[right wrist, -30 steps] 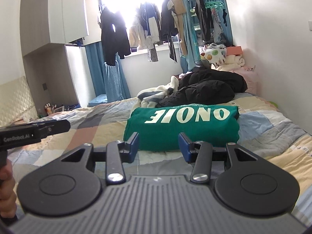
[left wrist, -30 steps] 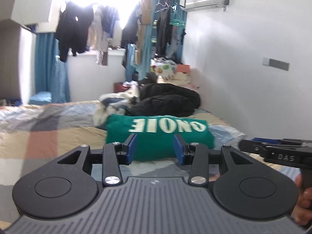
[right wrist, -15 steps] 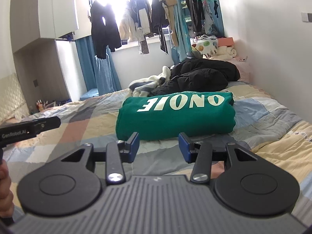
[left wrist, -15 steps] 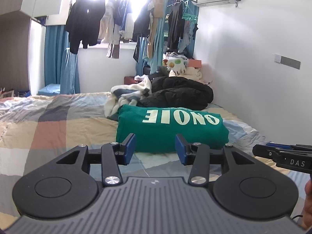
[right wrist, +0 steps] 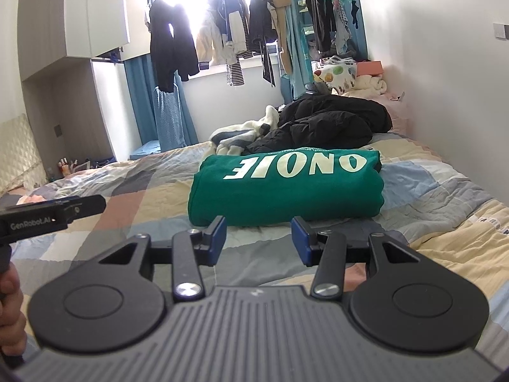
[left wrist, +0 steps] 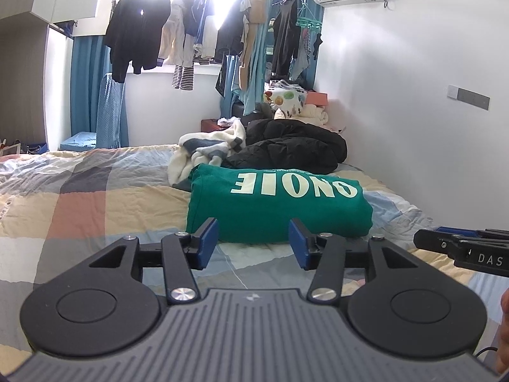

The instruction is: Fold large clothes

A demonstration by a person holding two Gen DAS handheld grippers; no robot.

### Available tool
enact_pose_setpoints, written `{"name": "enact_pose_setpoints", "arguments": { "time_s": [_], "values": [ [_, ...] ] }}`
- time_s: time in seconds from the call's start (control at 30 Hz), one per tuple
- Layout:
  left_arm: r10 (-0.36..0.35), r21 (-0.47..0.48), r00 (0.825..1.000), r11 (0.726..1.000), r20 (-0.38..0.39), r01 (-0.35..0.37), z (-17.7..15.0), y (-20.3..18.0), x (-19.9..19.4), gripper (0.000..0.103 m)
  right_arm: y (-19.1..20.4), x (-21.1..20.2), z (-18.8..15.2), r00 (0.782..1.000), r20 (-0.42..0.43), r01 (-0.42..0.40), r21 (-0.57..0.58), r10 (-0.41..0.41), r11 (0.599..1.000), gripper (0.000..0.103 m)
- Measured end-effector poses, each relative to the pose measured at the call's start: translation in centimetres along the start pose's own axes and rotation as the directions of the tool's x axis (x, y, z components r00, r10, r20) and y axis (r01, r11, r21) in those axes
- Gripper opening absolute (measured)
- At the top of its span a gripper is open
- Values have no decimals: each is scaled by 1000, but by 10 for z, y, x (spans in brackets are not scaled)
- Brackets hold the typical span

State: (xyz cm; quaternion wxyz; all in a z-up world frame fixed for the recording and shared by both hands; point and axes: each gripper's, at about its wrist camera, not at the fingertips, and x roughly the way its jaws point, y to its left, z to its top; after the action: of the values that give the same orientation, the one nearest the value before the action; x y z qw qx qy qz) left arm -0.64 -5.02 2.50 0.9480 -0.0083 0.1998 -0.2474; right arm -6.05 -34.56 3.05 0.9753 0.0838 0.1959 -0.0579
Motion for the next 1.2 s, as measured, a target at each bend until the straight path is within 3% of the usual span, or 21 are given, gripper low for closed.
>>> {"name": "enact_pose_setpoints", "arguments": {
  "time_s": [0.2, 0.43, 0.6, 0.8, 0.87, 0.93, 1.2],
  "values": [
    [-1, -1, 1000, 1000, 1, 1, 0, 0, -1, 57, -1, -3, 0, 1000, 8, 9, -12, -9, 1000, 49],
    [-3, -8, 1000, 1000, -5, 3, 0, 2, -1, 87, -2, -5, 2, 999, 14, 36, -28, -35, 999, 49],
    [3, -2, 1000, 1000, -7, -3, -1, 1, 0, 95, -3, -9, 4, 997, 31, 69, -50, -68, 996, 55],
    [18, 2, 1000, 1000, -16, -18, -2, -1, 2, 99, -4, -10, 3, 996, 34, 80, -51, -79, 995, 55],
    [25, 3, 1000, 1000, -16, -25, -2, -2, 3, 100, -5, -9, 2, 996, 31, 85, -44, -83, 995, 61],
    [26, -1, 1000, 1000, -14, -26, -3, -2, 2, 101, -6, -8, 2, 995, 37, 94, -35, -93, 995, 88],
    [33, -3, 999, 999, -22, -33, -3, -4, 2, 102, -17, -7, 1, 990, 34, 134, 8, -134, 991, 89]
  ]
}}
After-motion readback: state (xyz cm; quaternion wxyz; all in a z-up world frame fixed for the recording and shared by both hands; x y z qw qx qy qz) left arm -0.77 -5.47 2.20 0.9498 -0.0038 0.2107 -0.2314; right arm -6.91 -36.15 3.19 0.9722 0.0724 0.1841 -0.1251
